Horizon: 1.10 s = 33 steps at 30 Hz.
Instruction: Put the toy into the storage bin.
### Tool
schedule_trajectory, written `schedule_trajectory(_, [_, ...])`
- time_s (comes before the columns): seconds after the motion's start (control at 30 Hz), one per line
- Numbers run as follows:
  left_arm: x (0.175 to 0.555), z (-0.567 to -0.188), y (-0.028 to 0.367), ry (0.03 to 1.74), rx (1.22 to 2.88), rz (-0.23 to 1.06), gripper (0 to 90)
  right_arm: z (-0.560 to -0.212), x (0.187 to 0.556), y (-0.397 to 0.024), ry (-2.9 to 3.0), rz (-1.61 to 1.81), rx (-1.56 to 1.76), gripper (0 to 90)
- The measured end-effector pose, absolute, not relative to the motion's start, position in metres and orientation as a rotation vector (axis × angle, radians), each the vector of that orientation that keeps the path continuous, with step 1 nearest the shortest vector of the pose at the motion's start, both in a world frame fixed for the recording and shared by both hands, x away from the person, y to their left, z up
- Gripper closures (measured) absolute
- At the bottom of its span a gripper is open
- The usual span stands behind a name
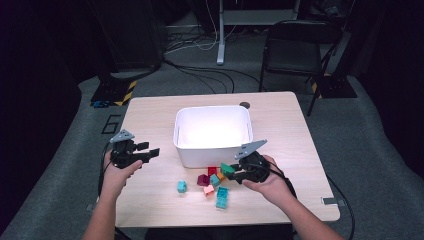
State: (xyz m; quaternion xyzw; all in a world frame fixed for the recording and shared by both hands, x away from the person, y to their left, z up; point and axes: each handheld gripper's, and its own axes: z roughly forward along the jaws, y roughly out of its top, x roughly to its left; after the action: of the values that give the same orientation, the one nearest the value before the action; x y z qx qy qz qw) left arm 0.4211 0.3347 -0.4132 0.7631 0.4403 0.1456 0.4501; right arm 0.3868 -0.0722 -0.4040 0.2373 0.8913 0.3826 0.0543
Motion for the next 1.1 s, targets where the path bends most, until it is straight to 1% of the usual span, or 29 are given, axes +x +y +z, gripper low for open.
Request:
schedule_trajectory(0.4, [0.421,-0.413,0.336,1.090,1.878,0.362,39.0,-0.372,0.404,-0.062,2.689,1.175,0.717,65.9])
schedule_trajectory(0.93, [0.422,-0.413,0.338,1.090,1.876,0.356,39.0,-0.341,0.438,-0.048,2.619,1.201,0.736,65.9])
schedule_trajectory(1.1, [0.422,-0.413,0.338,1.094,1.876,0.355,39.0,-0.336,0.449,-0.043,2.613,1.194,0.745,66.0])
